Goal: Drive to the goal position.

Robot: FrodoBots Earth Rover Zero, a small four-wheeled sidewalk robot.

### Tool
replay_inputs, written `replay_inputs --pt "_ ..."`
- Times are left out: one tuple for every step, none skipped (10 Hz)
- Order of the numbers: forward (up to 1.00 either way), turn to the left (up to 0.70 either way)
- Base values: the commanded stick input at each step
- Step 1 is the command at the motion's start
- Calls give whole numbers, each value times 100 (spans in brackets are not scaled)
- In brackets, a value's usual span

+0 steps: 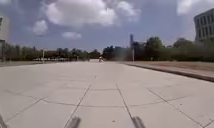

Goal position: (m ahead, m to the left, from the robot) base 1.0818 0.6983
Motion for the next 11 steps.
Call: replay_inputs --pt "70 -35" --pt "70 -35" --pt "70 -35" --pt "70 -34" --pt "70 -31" --pt "70 -27" --pt "70 -24" --pt "70 -20" --pt "70 -17" --pt "70 -14" --pt "70 -10"
